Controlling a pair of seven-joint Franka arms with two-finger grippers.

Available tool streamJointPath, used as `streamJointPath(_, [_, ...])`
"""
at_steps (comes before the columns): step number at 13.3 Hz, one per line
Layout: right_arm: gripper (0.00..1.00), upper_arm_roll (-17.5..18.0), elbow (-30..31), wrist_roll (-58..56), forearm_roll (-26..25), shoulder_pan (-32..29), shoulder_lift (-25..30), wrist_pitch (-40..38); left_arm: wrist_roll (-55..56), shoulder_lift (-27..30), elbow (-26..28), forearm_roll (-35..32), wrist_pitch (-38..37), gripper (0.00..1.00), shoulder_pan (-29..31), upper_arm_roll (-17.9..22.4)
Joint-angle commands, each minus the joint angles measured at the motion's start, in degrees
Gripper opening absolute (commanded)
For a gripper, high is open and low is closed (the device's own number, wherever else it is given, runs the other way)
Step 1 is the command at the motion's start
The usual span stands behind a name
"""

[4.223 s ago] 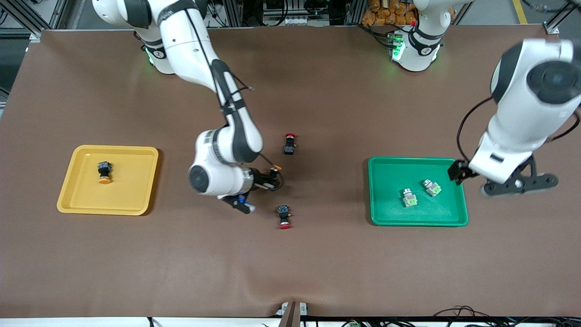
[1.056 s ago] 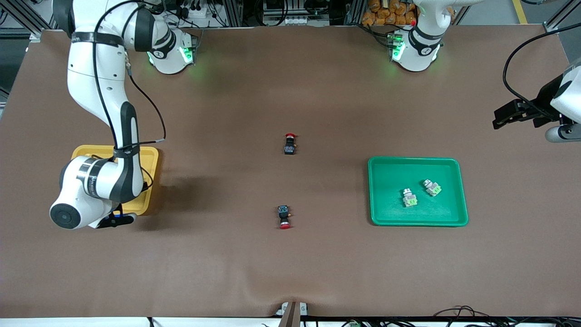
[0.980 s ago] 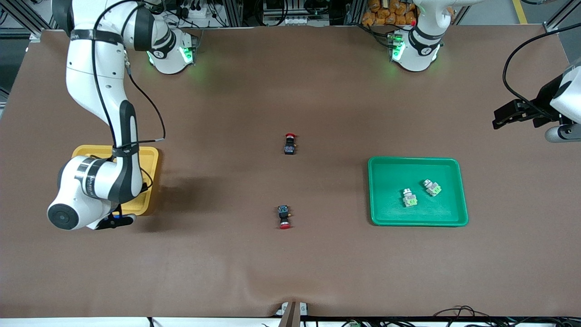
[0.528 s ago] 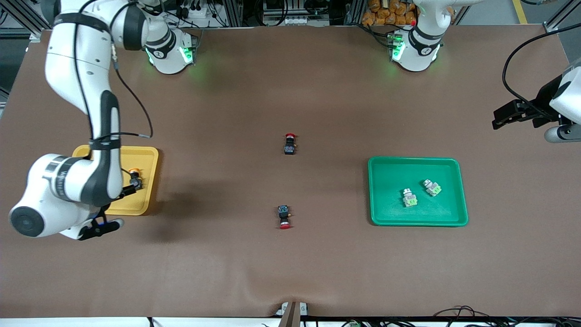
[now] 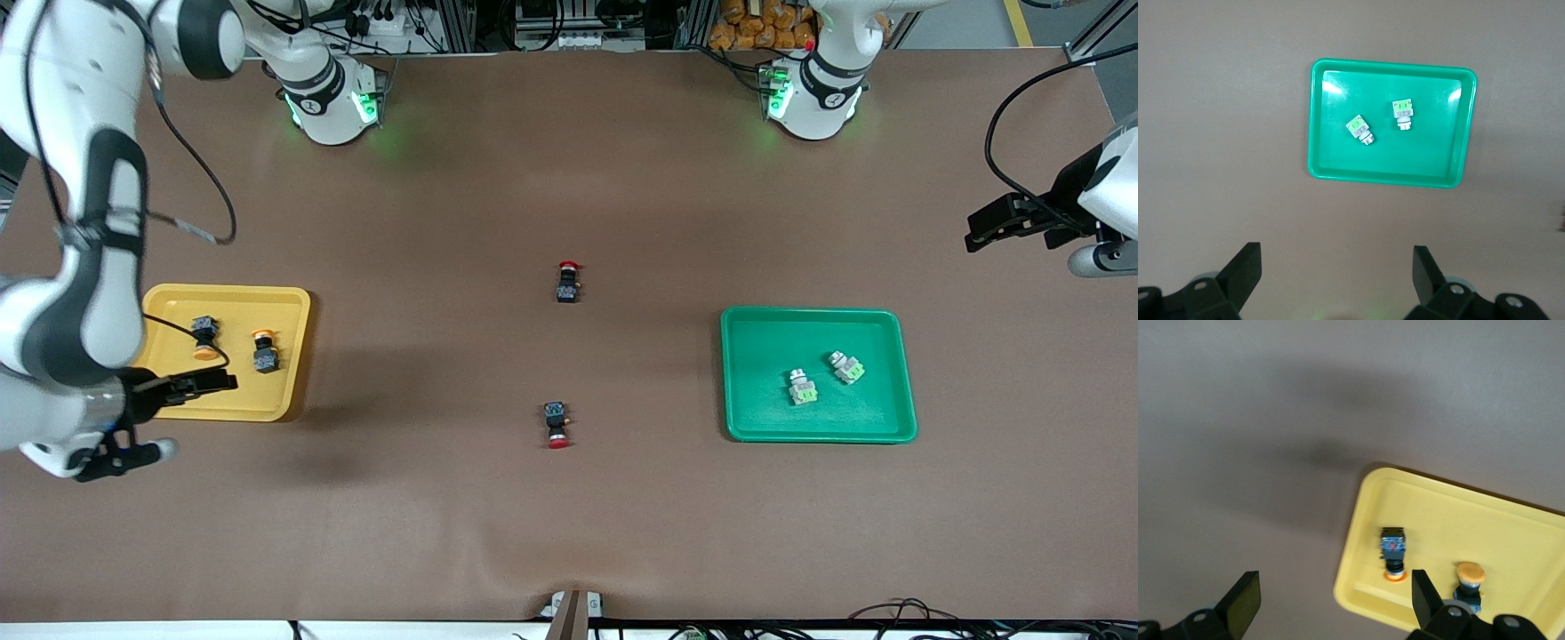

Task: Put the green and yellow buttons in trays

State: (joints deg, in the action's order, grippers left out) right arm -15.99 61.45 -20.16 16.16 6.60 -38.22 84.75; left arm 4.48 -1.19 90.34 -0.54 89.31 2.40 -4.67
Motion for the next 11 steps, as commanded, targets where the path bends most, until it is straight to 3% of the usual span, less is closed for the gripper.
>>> streamJointPath(1, [1.00,7.4,2.2,3.3,-7.7,-3.4,8.0,-0.9,-0.1,2.3,1.3,-0.6,0.2,1.00,0.3,-0.3])
streamJointPath(2, [1.00,11.6,2.5,3.5,-8.4,-6.4,9.6,-1.0,-0.1,2.5,1.3,-0.6,0.1,1.00,0.3,-0.3])
streamJointPath(3, [1.00,13.5,3.8,4.3,-8.9,-7.6,11.7,-0.9,-0.2,2.5,1.3,-0.6,0.1,1.00,0.3,-0.3])
streamJointPath(5, [1.00,14.1,7.4,9.8,-9.7,-7.6,16.6,-0.8,-0.2,2.5,1.2,-0.6,0.1,1.00,0.3,-0.3])
streamJointPath(8, [1.00,18.0,8.3,10.9,-13.2,-9.8,21.2,-3.5,-0.2,2.5,1.2,-0.6,0.1,1.00,0.3,-0.3])
streamJointPath(11, [1.00,18.9,12.8,13.3,-14.7,-9.8,28.3,-3.6,-0.1,2.5,1.1,-0.6,0.1,1.00,0.3,-0.3])
